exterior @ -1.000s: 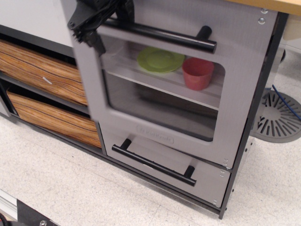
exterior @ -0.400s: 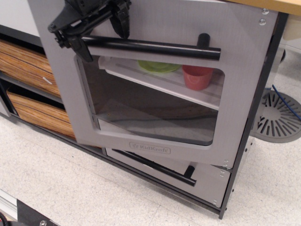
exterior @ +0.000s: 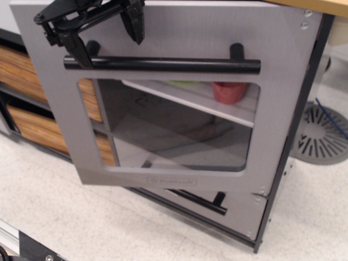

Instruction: Open oven

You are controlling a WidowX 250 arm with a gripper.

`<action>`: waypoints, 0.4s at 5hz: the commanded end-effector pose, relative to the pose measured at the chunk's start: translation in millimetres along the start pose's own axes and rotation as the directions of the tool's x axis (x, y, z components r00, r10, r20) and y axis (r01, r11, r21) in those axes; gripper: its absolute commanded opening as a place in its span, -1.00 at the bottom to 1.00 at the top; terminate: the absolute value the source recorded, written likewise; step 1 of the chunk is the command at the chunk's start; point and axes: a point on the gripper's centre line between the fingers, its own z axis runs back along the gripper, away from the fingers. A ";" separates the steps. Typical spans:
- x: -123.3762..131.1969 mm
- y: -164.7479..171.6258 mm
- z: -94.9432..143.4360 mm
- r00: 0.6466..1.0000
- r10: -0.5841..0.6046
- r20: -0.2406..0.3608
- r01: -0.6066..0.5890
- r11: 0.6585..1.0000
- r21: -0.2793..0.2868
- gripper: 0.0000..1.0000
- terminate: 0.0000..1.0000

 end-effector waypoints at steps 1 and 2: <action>23.7 -14.9 48.1 0.991 -0.131 -0.009 0.132 0.991 0.019 1.00 -1.00; 41.8 -26.2 68.2 0.987 -0.140 -0.081 0.137 0.990 -0.035 1.00 -1.00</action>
